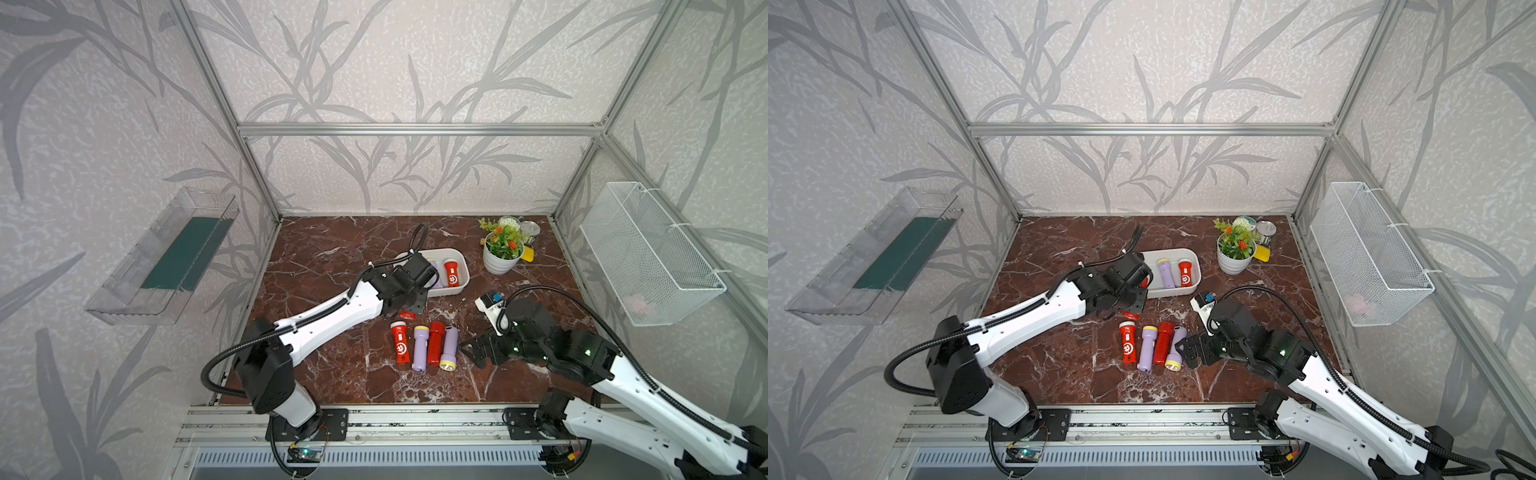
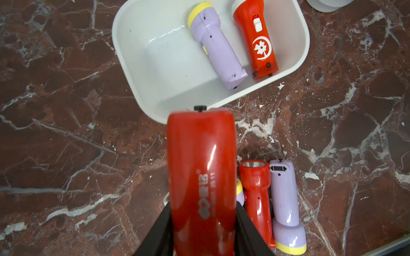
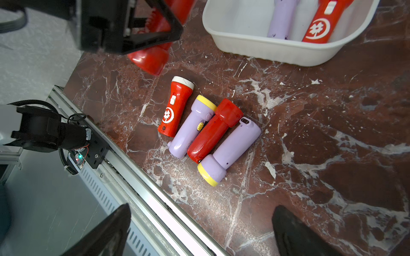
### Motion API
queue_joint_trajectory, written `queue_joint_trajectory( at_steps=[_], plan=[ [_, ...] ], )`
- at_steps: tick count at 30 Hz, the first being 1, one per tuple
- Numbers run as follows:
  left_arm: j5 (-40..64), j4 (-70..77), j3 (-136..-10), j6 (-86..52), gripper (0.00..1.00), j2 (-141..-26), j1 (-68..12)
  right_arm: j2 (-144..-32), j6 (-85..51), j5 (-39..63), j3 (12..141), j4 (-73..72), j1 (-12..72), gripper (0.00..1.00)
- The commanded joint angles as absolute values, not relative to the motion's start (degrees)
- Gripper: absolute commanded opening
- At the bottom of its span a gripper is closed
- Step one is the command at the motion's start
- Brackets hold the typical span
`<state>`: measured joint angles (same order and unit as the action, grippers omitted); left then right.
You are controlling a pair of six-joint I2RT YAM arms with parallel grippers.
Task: Put the flashlights into the storage boxes
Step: Place the flashlight at the storage box.
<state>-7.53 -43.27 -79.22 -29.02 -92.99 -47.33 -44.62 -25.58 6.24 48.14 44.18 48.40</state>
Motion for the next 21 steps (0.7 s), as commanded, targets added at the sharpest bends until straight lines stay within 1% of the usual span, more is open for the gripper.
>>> queue_joint_trajectory(
  at_steps=[1, 9, 14, 17, 21],
  plan=[
    [-6.09, -43.76, -85.17, -25.78, 0.4, -97.37, -45.8, -43.19, -24.85, 5.26, 50.22, 47.35, 48.69, 0.99],
    [-6.13, -47.6, -99.24, -23.75, 0.39, -109.86, -42.28, -43.07, -24.48, 3.77, 51.15, 48.74, 48.69, 0.99],
    [-2.96, -49.04, -106.88, -23.26, 0.39, -117.0, -39.72, -43.71, -23.94, 2.44, 52.44, 49.57, 48.69, 0.99],
    [-1.02, -50.62, -110.37, -23.17, 0.39, -120.55, -38.47, -44.44, -23.56, 1.87, 53.39, 50.2, 48.65, 0.99],
    [0.75, -49.69, -111.09, -23.76, 0.39, -122.93, -37.38, -45.37, -23.04, 1.72, 54.38, 50.45, 48.59, 0.99]
  ],
)
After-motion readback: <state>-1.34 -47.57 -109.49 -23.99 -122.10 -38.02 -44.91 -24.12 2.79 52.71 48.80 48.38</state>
